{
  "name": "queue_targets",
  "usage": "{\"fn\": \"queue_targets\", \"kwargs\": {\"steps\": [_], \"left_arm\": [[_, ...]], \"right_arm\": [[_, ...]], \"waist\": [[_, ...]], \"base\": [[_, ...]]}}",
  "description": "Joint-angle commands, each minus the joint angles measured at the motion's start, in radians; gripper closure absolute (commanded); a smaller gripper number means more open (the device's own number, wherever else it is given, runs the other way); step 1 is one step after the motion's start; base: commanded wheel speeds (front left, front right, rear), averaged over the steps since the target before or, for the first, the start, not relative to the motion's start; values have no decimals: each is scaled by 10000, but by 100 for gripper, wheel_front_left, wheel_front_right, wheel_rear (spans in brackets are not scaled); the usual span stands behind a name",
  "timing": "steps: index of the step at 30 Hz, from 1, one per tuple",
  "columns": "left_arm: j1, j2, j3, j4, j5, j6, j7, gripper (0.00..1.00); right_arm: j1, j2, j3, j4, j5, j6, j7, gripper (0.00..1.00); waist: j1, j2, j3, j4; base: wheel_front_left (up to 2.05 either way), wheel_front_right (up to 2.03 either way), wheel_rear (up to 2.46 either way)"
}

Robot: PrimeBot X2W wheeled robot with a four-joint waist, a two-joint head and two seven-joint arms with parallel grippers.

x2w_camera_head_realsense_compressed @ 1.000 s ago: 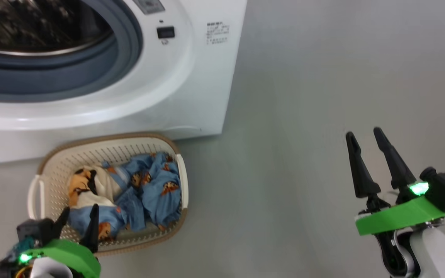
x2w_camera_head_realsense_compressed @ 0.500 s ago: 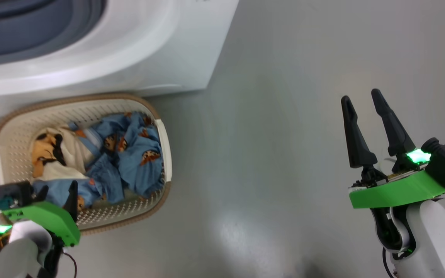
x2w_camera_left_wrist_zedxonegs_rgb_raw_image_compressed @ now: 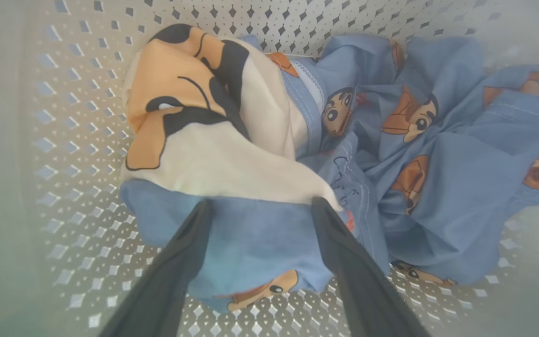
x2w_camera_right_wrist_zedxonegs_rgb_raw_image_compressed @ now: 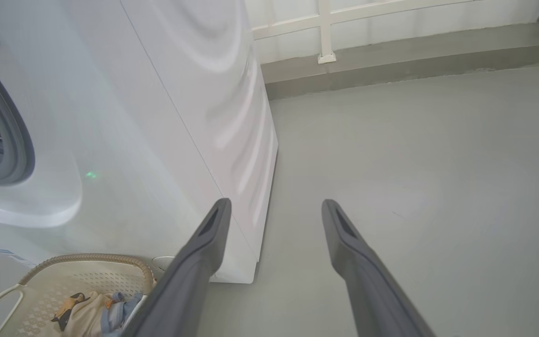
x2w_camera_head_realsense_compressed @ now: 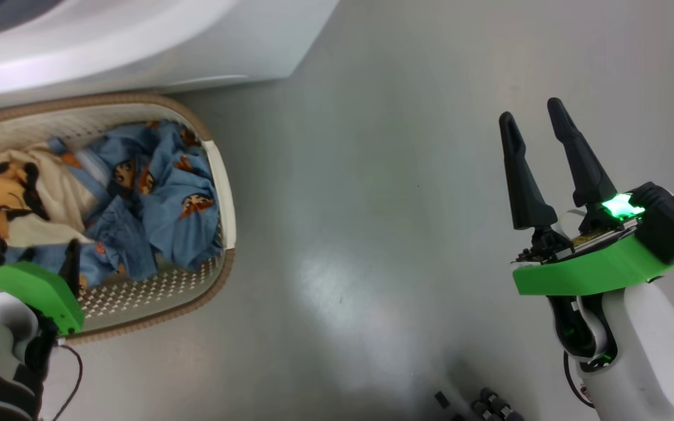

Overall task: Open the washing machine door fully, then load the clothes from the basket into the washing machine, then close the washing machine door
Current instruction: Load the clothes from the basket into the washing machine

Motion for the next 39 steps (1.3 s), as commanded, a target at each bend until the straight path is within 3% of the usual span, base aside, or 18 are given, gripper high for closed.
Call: {"fn": "queue_targets", "kwargs": {"steps": [1,21,22,23,24,25,28,29,30,39], "left_arm": [[21,458,217,27,-155,6,47,0],[-825,1069,-202,129,-447,41,545,0],[-832,1106,-211,131,-452,41,565,5],[-836,1149,-215,133,-463,40,575,18],[-835,1182,-219,135,-474,42,604,43],[-830,1204,-223,137,-489,42,657,60],[-829,1256,-256,141,-505,46,711,85],[-829,1256,-256,141,-505,46,711,85],[-833,1266,-266,142,-511,53,725,100],[-831,1099,-271,146,-687,73,542,100]], "right_arm": [[140,37,262,-239,-119,73,-78,0],[-105,257,695,-387,-208,73,-78,0],[-112,265,726,-389,-211,73,-78,0],[-120,274,756,-394,-211,73,-78,0],[-126,281,785,-399,-212,73,-78,0],[-126,286,813,-406,-215,73,-78,0],[-114,285,878,-427,-225,73,-78,0],[-114,285,878,-427,-225,73,-78,0],[-109,283,888,-433,-227,73,-78,0],[-124,285,876,-366,-248,73,-78,0]], "waist": [[-1,0,351,-190],[-1,0,1080,-543],[-1,0,1092,-569],[-1,0,1104,-599],[-1,0,1113,-624],[-1,0,1121,-646],[-1,0,1137,-691],[-1,0,1137,-691],[-1,0,1139,-699],[-1,0,919,-506]], "base": [[0,0,0],[0,0,0],[0,0,0],[0,0,0],[0,0,0],[0,0,0],[0,0,0],[0,0,0],[0,0,0],[0,0,0]]}}
